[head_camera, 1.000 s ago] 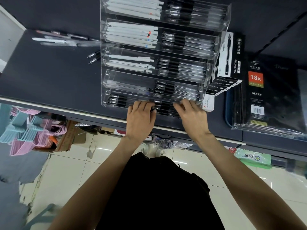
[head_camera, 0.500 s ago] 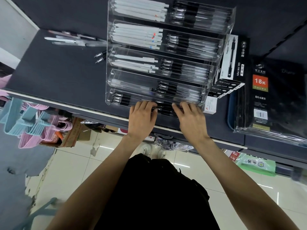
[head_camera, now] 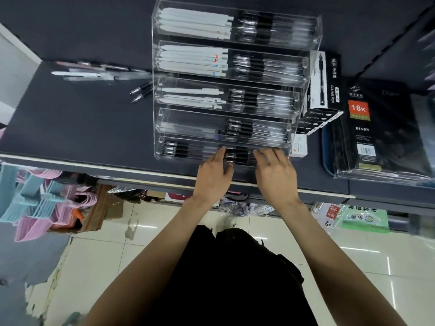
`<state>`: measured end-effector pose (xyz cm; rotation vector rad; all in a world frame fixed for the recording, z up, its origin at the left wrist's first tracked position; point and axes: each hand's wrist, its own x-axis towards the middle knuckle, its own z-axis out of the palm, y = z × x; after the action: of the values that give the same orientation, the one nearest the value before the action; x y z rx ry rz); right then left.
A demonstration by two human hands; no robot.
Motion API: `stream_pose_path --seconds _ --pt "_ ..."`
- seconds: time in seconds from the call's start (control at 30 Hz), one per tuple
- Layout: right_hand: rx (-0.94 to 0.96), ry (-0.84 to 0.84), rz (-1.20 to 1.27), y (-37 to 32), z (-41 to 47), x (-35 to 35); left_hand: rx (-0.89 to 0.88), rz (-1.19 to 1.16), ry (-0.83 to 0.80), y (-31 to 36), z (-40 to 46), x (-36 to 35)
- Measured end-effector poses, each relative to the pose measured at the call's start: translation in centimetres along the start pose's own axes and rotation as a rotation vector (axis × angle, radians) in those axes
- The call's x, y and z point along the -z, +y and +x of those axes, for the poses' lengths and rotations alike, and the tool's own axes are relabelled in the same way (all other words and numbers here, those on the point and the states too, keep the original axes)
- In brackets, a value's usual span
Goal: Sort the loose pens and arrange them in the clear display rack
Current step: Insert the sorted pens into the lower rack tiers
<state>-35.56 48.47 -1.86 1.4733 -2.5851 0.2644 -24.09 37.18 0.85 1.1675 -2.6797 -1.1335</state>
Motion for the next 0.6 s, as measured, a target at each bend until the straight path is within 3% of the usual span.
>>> stream_pose_path --seconds 0.2,0.3,0.37,0.47,0.6 --pt "-0.044 0.032 0.045 -0.6 -0.2 0.0 -0.032 0.003 -0.104 -0.3 0.2 0.3" --pt "-0.007 0.088 0.103 -0.8 -0.4 0.6 -0.101 0.008 -0.056 -1.0 -0.2 0.5" --pt "0.052 0.150 0.179 -1.6 -0.5 1.6 -0.172 -0.006 0.077 -1.7 -0.8 1.2" --pt "0.164 0.241 0.322 -4.4 -0.2 3.3 -0.270 -0.080 0.422 -2.7 -2.4 3.4" --pt "0.326 0.188 0.388 -9.7 1.1 3.4 -0.312 -0.172 0.809 -6.4 -4.9 7.9"
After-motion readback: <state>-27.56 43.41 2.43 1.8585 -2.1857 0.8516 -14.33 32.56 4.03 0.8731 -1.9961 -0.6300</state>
